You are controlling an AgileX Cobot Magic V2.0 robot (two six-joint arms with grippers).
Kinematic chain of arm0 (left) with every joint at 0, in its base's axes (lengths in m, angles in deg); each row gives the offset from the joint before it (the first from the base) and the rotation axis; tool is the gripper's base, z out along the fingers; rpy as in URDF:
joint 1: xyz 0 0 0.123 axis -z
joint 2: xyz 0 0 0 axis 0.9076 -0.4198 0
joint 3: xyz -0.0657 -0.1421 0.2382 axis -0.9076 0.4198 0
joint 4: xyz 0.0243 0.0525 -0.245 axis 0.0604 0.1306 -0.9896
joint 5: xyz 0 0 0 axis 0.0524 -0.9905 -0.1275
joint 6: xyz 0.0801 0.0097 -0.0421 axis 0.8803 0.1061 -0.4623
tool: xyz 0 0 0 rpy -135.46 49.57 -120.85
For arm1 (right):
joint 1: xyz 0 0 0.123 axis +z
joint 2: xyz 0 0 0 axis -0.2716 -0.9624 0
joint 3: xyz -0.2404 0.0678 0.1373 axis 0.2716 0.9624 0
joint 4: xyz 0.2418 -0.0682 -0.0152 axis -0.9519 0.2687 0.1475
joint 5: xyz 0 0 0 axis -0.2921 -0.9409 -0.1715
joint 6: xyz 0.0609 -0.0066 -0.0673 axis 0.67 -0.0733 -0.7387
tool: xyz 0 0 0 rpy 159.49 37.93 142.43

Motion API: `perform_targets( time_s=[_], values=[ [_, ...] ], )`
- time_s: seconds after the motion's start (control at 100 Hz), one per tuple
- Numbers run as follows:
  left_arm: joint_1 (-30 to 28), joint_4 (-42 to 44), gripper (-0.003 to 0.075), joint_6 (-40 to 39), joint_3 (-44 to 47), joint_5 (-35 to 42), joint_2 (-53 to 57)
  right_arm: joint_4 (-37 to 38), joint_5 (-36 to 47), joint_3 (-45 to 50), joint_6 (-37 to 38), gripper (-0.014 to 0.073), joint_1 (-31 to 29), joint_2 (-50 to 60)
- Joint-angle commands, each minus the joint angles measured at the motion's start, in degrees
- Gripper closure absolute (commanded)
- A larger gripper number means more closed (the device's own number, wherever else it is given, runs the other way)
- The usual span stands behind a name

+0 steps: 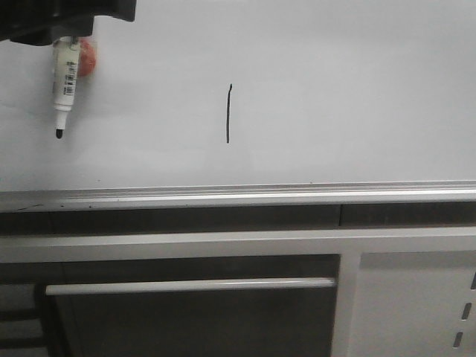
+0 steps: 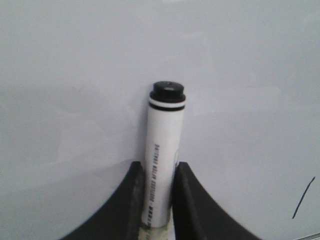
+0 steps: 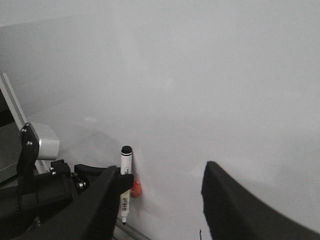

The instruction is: Write number 1 on whiteboard

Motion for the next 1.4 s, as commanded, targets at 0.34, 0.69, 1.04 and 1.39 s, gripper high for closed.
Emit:
perform_targets(
  time_s=[0.34, 0.69, 1.04, 1.39],
  values=[
    [-3.72, 4.33, 0.0741, -2.47, -2.13, -1.32, -0.05, -0.24, 2.44, -1.71, -0.09, 0.0262, -0.22, 0.34],
    [-3.72, 4.33, 0.0740, -2.58, -2.25, -1.93, -0.59, -0.24, 2.44, -1.71, -0.09, 0.0262, -0.22, 0.34],
    [-3.72, 4.33, 0.0682, -2.58, -2.25, -2.36, -0.59, -0.24, 2.44, -1.71, -0.09, 0.0262, -0.22, 0.34],
    [-3.72, 4.33, 0.0473, -2.58, -2.25, -5.63, -0.48, -0.24, 2.79, -1.71, -0.09, 0.0262, -0.22, 0.34]
  ],
)
